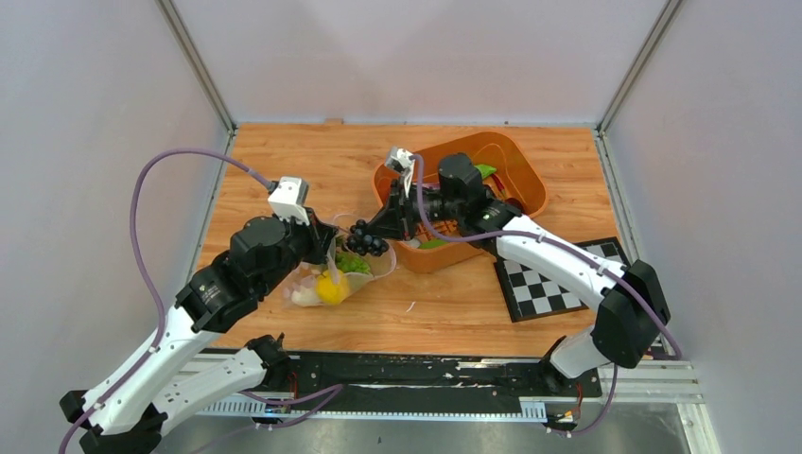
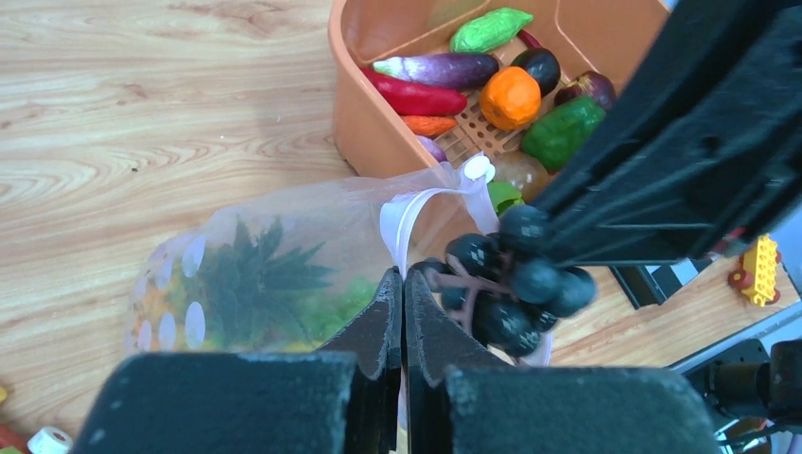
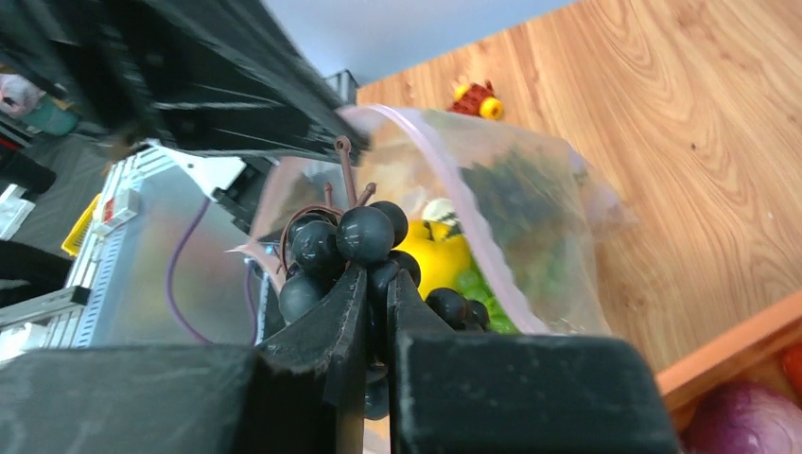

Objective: Place the food in the zip-top bag and seal the zipper
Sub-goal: Place the fake fruit in the zipper food storage bag.

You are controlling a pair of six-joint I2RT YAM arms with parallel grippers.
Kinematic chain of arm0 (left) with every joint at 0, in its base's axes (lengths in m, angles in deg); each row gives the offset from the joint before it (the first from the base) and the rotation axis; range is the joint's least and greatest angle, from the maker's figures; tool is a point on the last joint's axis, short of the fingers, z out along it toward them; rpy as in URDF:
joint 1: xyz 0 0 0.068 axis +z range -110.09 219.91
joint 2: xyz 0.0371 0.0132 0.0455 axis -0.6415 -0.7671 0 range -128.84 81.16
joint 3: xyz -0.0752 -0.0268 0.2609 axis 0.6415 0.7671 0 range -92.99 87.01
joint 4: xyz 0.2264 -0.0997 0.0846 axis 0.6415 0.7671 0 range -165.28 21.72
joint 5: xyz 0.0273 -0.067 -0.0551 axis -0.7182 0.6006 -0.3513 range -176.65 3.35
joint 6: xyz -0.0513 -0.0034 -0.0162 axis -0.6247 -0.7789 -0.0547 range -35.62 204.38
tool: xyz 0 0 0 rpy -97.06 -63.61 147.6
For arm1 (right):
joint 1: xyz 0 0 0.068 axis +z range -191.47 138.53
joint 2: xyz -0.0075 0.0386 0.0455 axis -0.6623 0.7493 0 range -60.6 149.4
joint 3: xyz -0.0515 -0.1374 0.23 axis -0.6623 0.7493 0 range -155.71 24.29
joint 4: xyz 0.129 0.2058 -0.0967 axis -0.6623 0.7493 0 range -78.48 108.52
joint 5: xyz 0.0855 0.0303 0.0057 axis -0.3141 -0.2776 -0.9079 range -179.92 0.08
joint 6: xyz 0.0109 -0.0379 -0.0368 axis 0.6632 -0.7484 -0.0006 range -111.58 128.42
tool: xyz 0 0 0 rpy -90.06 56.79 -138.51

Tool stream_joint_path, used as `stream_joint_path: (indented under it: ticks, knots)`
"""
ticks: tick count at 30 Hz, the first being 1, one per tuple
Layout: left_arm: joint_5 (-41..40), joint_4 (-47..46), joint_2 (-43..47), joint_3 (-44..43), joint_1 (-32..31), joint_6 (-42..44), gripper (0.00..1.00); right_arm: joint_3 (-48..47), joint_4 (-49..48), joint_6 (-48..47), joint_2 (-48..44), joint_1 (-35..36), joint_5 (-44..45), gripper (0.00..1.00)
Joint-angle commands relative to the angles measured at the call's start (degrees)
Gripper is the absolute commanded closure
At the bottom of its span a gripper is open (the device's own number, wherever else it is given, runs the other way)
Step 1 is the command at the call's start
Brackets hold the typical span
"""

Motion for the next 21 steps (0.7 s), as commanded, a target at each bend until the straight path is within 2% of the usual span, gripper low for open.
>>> stream_joint_path:
  ticks: [1,5,15,21]
  knots:
    - [-1.3,-2.4,1.6,-0.1,0.0,-0.6,0.99,-5.5,7.3,-7.3,1.7,0.6,4.4,1.00]
    - [-1.5,-2.2,1.4,-0.2,0.0,-0.5,0.99,-7.8,15.5,-16.3,2.0,4.2,16.3,1.00]
    - [-0.6,-3.8,-0.3,-1.0,0.0,-0.6,0.99,-8.6,14.1,-16.3,1.7,8.2,31.2,1.00]
    - [-1.4,-4.6,-0.2,-0.6,0.0,-1.8,1.00,-10.8,14.8,-16.6,2.4,11.7,36.3,1.00]
